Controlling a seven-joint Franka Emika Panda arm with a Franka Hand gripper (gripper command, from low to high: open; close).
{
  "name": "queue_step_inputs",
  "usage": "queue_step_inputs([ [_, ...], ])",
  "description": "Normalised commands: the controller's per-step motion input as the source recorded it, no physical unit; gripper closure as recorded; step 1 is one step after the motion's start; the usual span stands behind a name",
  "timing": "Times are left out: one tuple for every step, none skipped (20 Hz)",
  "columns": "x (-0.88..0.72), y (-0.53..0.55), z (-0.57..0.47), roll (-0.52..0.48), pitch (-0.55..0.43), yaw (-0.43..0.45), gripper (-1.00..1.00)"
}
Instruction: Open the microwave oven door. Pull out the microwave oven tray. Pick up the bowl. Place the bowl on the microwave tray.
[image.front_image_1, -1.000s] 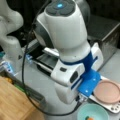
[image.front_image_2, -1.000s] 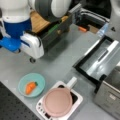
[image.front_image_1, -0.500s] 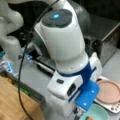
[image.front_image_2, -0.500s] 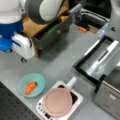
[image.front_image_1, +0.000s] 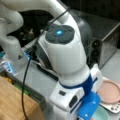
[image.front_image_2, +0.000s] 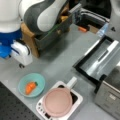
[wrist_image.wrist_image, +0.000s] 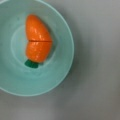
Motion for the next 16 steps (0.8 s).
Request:
queue_step_inputs([
  [0.36,-0.13,-0.10,0.016,0.026,0.171,-1.00],
  [0.37,-0.15,-0.11,0.025,0.018,0.168,-1.00],
  [0.38,-0.16,-0.10,0.031,0.018,0.156,-1.00],
  [0.37,-0.18,-0.09,0.049,0.010,0.151,-1.00],
  [0.35,-0.18,-0.07,0.059,0.017,0.141,-1.00],
  [0.34,-0.18,-0.03,0.068,0.026,0.129,-1.00],
  [0.32,-0.17,0.00,0.098,0.019,0.127,-1.00],
  [0.30,-0.16,0.01,0.120,0.018,0.122,-1.00],
  [0.28,-0.16,0.03,0.130,0.022,0.115,-1.00],
  [0.26,-0.15,0.03,0.142,0.025,0.106,-1.00],
  [0.25,-0.15,0.03,0.165,0.024,0.098,-1.00],
  [0.25,-0.14,0.03,0.174,0.028,0.089,-1.00],
  [0.24,-0.14,0.02,0.191,0.027,0.079,-1.00],
  [0.24,-0.14,0.01,0.205,0.035,0.072,-1.00],
  [0.23,-0.14,0.01,0.210,0.037,0.066,-1.00],
  [0.23,-0.14,0.01,0.226,0.045,0.060,-1.00],
])
